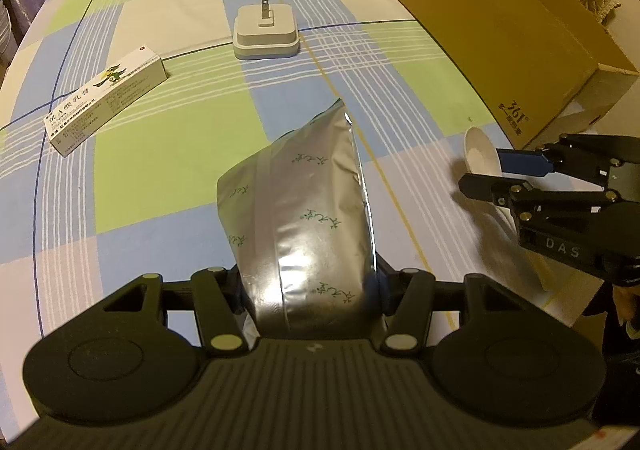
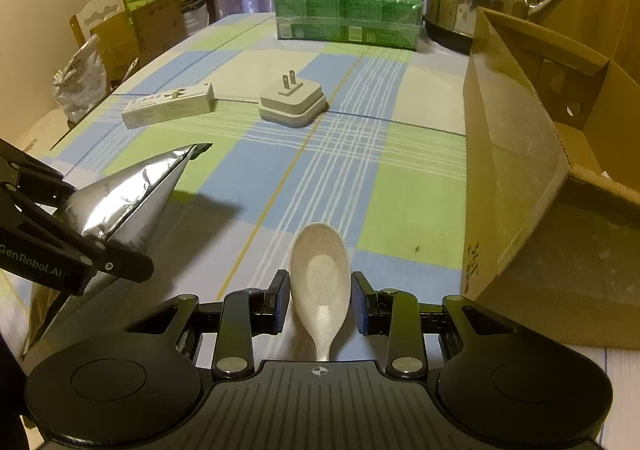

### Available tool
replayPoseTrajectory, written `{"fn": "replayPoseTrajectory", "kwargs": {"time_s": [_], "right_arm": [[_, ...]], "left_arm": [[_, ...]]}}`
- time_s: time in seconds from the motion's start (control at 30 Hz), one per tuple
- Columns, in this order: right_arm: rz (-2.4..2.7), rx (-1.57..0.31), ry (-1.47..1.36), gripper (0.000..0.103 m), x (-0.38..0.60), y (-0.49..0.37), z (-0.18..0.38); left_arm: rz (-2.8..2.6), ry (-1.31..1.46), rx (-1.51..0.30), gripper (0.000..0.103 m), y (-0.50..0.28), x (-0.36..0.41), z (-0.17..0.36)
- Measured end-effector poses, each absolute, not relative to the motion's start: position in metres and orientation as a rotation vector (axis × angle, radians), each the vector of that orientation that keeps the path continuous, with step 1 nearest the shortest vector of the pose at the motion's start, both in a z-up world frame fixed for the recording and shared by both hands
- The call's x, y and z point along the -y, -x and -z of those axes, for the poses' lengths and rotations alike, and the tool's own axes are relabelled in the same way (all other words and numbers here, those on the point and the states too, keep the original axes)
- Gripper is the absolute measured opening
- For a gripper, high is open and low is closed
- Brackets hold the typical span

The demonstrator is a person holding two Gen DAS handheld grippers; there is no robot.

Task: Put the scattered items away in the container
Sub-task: 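Lift the foil bag with the left tool while the right tool lifts the spoon, then carry the foil bag and spoon over the cardboard box with both tools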

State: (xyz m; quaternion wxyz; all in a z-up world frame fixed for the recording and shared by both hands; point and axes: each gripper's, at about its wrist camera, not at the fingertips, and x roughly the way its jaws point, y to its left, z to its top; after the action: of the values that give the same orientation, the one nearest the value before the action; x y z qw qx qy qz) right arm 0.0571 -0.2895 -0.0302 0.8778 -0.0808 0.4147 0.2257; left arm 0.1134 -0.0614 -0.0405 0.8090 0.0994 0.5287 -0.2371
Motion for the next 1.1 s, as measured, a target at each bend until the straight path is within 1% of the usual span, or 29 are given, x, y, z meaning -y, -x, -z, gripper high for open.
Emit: {"fn": "replayPoseTrajectory", "kwargs": {"time_s": [0.7, 1.1], "right_arm": [[-0.463, -0.829, 0.148, 0.029, 0.297, -0.039, 0.01], [-0.445, -0.789, 0.129, 0.029, 0.308, -0.034, -0.01]], "left_arm": [[0.526, -0.228, -1.107, 0.052, -0.097, 0.063, 0.024], [0.557, -0.25, -1.068, 0.052, -0.094, 0.078, 0.007]]}}
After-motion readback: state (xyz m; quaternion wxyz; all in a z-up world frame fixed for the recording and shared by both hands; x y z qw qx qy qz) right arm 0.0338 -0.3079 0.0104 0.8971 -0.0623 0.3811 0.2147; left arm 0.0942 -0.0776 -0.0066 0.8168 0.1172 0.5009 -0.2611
